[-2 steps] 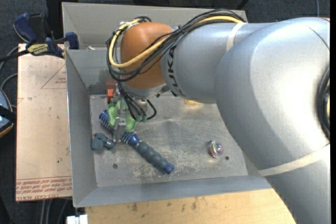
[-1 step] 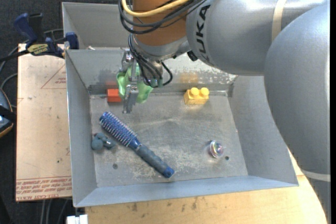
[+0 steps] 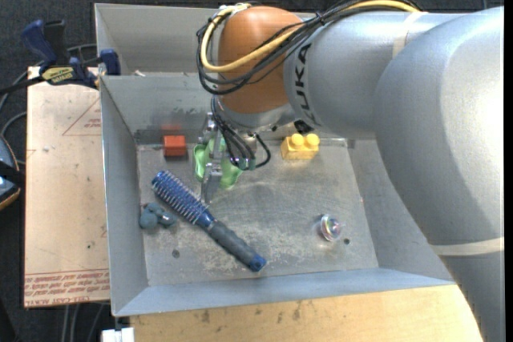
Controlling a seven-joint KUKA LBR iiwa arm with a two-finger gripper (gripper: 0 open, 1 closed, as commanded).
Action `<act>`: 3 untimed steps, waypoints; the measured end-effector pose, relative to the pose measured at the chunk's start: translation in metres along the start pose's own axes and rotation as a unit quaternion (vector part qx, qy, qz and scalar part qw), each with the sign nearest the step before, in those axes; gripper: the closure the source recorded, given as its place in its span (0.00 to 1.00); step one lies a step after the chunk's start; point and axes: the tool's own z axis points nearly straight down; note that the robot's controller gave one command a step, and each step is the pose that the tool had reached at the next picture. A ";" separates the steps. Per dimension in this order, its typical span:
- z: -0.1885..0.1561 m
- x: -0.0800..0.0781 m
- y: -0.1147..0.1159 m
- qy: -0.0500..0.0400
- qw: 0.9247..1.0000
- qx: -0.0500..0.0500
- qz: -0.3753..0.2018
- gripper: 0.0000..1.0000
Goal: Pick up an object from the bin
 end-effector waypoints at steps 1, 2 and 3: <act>-0.005 -0.002 0.002 -0.004 1.000 -0.002 -0.001 0.00; 0.065 0.032 0.025 -0.009 1.000 -0.005 0.026 0.00; 0.063 0.026 0.015 -0.009 0.997 -0.005 -0.080 0.00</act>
Offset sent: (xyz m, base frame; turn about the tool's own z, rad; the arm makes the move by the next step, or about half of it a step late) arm 0.0000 0.0000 0.0000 0.0000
